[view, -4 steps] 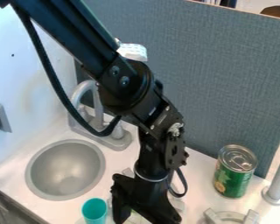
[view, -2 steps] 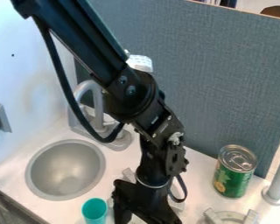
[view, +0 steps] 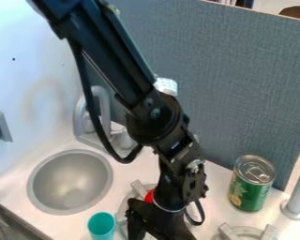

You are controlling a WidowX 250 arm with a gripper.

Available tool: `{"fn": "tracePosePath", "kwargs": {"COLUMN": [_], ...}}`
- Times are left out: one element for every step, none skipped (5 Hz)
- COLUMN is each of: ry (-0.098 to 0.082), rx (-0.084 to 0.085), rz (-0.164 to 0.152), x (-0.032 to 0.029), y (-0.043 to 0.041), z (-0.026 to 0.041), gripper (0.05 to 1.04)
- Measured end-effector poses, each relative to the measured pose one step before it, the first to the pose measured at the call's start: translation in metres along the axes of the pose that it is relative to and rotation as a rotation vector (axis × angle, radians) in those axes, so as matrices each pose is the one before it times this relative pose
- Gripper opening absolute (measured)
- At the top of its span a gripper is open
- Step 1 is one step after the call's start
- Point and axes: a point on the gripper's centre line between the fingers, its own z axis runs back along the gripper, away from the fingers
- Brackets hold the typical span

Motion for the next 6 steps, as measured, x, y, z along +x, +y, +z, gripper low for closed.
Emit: {"fn": "tracePosePath", "kwargs": {"ry": [-0.0286,-0.0017,0.0233,0.0143,0.0109,0.0045], "rx": [-0.0225,0.0017,-0.0205,-0.007,-0.004,-0.0048], "rz": [0.0174,0.0185,-0.0031,-0.0137,-0.0221,-0.0034], "x": [0.00563,0.00186,0.00449,0.00264,0.00057,0.00354], "y": [-0.00376,0.00406,0.00239,0.0026,-0.00089,-0.00239], "z": [-0.01055,-0.00803,-0.00547,-0.00167,-0.00237,-0.0035], "gripper": [1.001,1.001,1.001,1.001,1.001,1.001]}}
